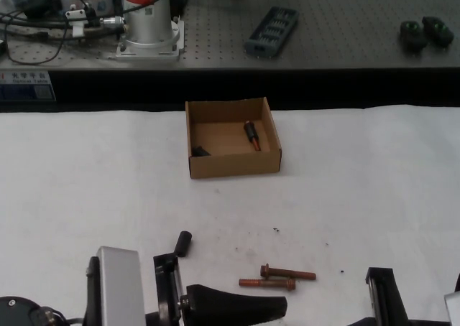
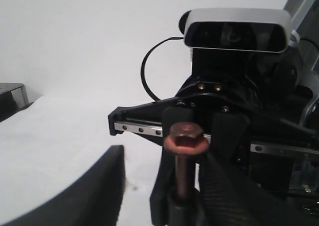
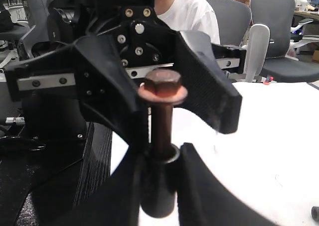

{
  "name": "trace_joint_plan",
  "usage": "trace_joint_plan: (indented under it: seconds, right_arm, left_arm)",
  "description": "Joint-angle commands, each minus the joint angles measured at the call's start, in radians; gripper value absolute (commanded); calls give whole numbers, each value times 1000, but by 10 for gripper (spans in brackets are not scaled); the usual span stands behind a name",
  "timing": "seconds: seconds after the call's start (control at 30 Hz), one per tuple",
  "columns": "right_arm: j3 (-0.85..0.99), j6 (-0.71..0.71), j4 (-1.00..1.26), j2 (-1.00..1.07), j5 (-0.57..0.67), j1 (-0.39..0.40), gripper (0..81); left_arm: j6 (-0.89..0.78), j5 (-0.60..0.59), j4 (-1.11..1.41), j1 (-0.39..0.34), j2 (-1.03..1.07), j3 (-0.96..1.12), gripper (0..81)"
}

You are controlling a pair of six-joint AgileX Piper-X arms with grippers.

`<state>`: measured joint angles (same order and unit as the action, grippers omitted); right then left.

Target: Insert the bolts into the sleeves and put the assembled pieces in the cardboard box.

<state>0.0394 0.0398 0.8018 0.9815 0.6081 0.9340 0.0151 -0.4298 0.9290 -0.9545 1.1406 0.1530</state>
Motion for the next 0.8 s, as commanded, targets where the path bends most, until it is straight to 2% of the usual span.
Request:
trace_joint_plan:
  seconds: [0.0,0.3,0.53,0.77]
  right_arm:
    - [15,-1,27,-10,7,-1,55]
    - [15,5,12,-10,-34,-1,55]
    - [15,5,5,-10,-39,-1,55]
    - [15,5,-18,-10,-110,-1,55]
  left_arm:
    - [-8,-10,-61,0,-59,-3,354]
    - [-39,-75,-68,0,-93,-3,354]
    - [-42,-76,-64,0,-118,-3,354]
    - [-53,-62,-141,0,-225,-3,354]
